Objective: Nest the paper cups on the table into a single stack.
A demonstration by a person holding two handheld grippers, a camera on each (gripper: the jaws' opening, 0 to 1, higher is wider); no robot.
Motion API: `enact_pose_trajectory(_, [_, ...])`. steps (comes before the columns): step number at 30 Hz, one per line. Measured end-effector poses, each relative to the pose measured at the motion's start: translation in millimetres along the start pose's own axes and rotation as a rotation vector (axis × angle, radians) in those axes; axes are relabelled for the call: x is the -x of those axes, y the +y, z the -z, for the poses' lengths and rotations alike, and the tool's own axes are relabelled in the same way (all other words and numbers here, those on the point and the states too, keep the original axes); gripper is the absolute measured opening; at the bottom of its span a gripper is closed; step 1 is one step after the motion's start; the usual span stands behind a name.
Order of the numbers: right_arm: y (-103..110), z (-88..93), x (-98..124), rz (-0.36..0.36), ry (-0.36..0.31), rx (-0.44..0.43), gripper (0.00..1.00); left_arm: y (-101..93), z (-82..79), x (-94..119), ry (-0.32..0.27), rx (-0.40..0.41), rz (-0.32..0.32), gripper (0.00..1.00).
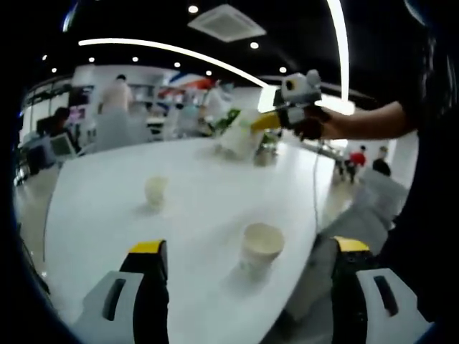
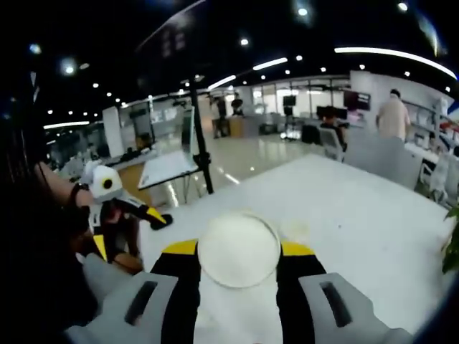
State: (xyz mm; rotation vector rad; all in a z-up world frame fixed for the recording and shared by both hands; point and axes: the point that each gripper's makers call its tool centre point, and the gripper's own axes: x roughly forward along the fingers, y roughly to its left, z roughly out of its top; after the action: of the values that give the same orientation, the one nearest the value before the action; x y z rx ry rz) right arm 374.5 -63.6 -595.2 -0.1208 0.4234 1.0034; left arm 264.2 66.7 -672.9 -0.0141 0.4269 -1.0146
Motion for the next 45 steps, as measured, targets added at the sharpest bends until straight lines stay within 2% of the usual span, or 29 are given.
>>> enact_pose_trajectory(11, [41.6, 5.3, 3.6, -0.045, -0.032, -0.043, 0.38, -8.8, 0.4, -5.3, -0.002, -0.006, 0.028, 0.92])
enact_pose_trajectory(17, [68.9, 11.2, -1.8, -0.096, -0.025, -0.054, 0.38, -19.1, -0.6, -9.7, -0.009, 0.006, 0.051, 0.93])
enact_pose_trajectory(24, [89.7, 14.9, -8.8, -0.141, -0.018, -0.063, 0.38, -26.2, -5.2, -12.9, -0.025, 0.03, 0.082, 0.92])
enact_pose_trajectory(30, [95.3, 12.0, -9.2, -0.154, -0.037, -0.076, 0.38, -37.9, -14.0, -17.9, -0.058, 0.065, 0.121, 0.89])
enact_pose_trajectory(38, [102.0, 6.6, -12.5, -0.177, -0.057, -0.086, 0.38, -48.1, -19.7, -22.9, -0.067, 0.068, 0.163, 0.88])
enact_pose_trajectory(45, [108.9, 7.6, -13.6, -0.196, -0.062, -0.099, 0.38, -50.9, -34.4, -17.8, -0.127, 0.114, 0.192, 0.85])
